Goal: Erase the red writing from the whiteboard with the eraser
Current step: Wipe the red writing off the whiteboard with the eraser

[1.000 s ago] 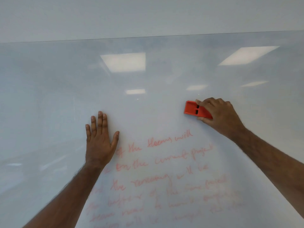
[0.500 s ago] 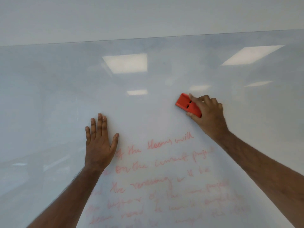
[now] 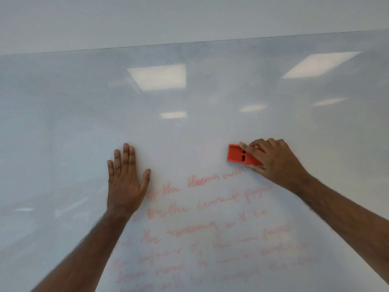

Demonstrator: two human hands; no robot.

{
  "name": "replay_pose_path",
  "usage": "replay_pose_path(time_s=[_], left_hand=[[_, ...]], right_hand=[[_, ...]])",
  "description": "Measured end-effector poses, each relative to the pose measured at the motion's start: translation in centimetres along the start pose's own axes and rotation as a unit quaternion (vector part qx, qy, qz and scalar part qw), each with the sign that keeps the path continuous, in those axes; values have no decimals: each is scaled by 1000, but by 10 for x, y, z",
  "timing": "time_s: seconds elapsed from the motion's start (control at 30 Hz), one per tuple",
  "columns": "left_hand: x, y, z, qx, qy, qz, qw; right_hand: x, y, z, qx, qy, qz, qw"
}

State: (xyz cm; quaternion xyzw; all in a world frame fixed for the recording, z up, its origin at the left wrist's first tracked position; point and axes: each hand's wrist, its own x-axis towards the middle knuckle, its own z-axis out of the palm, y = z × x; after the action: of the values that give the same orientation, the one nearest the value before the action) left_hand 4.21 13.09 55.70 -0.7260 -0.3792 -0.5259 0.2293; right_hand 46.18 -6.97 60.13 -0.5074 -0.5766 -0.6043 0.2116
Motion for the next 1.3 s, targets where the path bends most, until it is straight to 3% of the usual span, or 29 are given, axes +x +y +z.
replay_pose_path(time_s=[0.13, 0.23, 0.33, 0.5, 0.7, 0.8, 0.9, 1.1, 1.3], left_hand=[[-1, 0, 1, 1, 3, 4, 1000], [-2, 2, 2, 2, 8, 0, 1000], [-2, 3, 2, 0, 7, -1, 1000], [-2, 2, 0, 1, 0, 4, 1000], [-4, -1, -3, 2, -9, 13, 1000], [-4, -3, -4, 0, -8, 17, 1000], [-4, -2, -3, 0, -7, 17, 1000], [-4, 2, 0, 0, -1, 9, 1000], [-5, 0, 2, -3, -1, 8, 1000]], right_hand=[[24, 17, -8, 22, 4, 121, 992], [40, 6, -10, 46, 13, 164, 985], [38, -20, -7, 47, 4, 128, 991], [2, -49, 4, 14, -5, -21, 1000], [-26, -21, 5, 6, -26, -112, 993], [-22, 1, 2, -4, -31, -107, 994], [-8, 17, -4, 4, -18, -36, 999], [27, 0, -12, 25, -7, 37, 999], [14, -46, -2, 11, -8, -66, 998]])
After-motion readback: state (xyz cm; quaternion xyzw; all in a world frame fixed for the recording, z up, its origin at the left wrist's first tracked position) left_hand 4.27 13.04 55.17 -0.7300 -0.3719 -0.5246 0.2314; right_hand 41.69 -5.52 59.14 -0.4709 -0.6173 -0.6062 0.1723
